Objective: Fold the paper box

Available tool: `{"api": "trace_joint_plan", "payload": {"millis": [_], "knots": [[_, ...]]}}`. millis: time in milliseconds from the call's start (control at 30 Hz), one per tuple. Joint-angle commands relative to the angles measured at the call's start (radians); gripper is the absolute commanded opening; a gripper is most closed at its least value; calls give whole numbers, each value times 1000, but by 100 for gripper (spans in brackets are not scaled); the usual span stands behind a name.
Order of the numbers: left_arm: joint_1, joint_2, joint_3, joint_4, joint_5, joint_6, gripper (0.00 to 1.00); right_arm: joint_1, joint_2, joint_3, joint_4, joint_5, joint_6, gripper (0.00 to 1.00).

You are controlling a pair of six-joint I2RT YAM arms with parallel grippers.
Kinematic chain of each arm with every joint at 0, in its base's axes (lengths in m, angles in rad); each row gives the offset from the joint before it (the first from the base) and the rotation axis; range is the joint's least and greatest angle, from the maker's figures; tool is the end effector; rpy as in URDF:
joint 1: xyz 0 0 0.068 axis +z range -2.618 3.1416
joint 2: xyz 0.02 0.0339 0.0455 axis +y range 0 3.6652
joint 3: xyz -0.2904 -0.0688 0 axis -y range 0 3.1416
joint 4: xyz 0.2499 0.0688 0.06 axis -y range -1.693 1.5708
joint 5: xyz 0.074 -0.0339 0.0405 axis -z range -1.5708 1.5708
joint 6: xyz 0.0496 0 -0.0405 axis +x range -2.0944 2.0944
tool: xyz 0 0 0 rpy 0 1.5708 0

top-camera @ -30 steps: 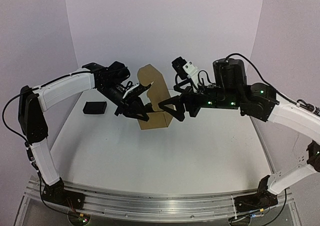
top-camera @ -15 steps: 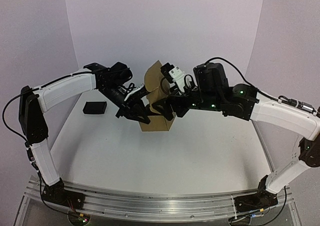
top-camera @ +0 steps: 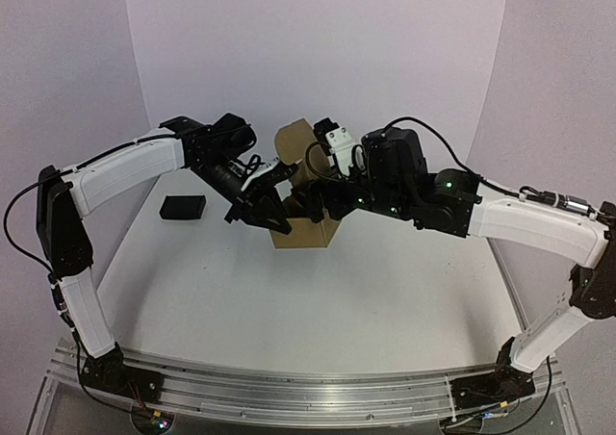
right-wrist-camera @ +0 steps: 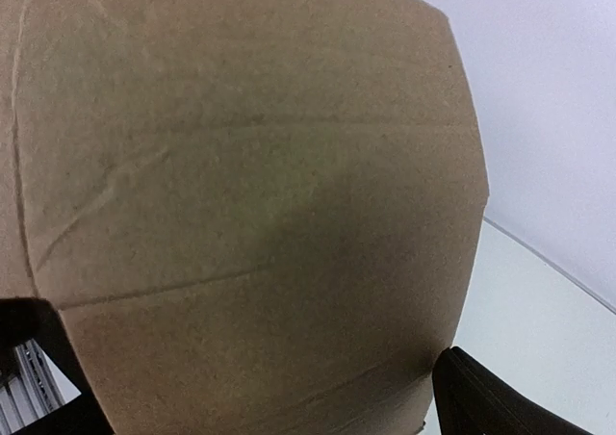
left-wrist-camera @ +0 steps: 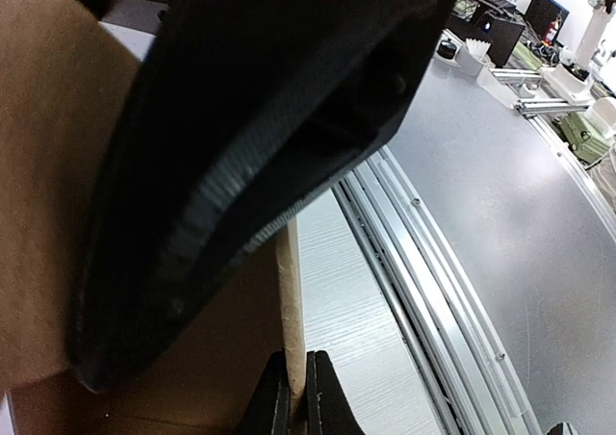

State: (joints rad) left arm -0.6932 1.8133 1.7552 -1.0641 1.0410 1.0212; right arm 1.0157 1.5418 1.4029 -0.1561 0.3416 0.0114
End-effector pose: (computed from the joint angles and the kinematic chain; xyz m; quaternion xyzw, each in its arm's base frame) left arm 0.2693 -0.2794 0.3515 0.7119 0.4700 -0.4468 0.2695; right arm 0.2159 0.3167 0.3935 -0.2923 0.7426 0.1694 0.5782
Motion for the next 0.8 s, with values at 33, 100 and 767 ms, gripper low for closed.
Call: {"api": "trace_joint_plan", "payload": {"millis": [33, 100, 767], "knots": [[-9, -18, 48, 49, -57, -12, 0, -4, 20, 5, 20, -38, 12, 98], [-5, -15, 55, 77, -72, -26, 0, 0, 50, 45, -24, -62, 5, 98], [83, -51, -99, -45, 77, 276, 0, -250, -231, -44, -146, -539, 76, 98]]}}
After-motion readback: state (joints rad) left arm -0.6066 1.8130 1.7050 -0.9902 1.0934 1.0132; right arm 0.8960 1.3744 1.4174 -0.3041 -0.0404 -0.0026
